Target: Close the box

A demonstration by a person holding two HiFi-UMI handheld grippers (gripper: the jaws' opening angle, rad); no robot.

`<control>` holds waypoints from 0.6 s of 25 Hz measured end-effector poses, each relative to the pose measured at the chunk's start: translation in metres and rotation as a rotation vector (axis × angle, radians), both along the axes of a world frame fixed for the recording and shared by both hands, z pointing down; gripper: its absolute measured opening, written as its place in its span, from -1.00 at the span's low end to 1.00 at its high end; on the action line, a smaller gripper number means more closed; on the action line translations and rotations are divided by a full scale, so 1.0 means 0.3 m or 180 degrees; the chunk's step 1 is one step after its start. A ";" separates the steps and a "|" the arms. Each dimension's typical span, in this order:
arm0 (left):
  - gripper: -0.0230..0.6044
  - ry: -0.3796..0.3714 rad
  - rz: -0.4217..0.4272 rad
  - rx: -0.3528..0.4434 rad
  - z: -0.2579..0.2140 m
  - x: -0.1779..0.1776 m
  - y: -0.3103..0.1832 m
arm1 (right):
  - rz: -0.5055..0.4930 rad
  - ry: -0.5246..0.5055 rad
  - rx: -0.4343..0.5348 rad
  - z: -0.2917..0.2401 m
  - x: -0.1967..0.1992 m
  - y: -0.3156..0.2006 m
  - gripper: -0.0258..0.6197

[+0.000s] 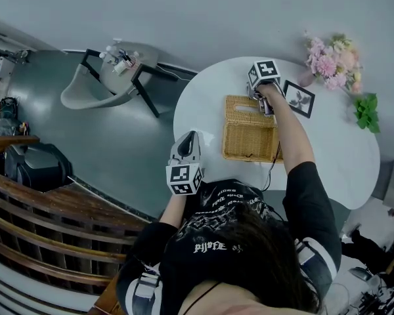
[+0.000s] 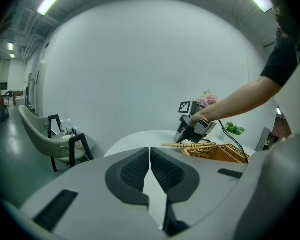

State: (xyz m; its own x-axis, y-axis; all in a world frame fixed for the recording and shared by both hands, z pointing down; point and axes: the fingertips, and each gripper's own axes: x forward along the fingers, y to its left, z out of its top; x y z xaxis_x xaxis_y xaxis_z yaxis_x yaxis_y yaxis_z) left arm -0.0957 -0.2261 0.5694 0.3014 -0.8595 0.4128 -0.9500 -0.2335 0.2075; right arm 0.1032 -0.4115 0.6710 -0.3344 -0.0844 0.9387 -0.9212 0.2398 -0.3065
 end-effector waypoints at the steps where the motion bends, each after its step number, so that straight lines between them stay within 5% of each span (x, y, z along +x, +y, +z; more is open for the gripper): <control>1: -0.83 0.0006 0.0009 0.0005 -0.003 0.004 0.001 | 0.0001 -0.0012 0.0023 -0.008 -0.002 0.000 -0.80; 15: -0.83 0.0058 0.0175 0.0059 -0.024 0.054 0.028 | 0.0035 -0.0177 0.0421 -0.132 -0.024 -0.001 -0.81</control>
State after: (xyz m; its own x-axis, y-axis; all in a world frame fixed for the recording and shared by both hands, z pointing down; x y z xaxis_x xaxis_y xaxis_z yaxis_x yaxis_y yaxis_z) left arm -0.0796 -0.2177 0.5622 0.3557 -0.8489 0.3911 -0.9317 -0.2892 0.2198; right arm 0.0960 -0.4116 0.6313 -0.3840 -0.2102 0.8991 -0.9064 0.2715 -0.3236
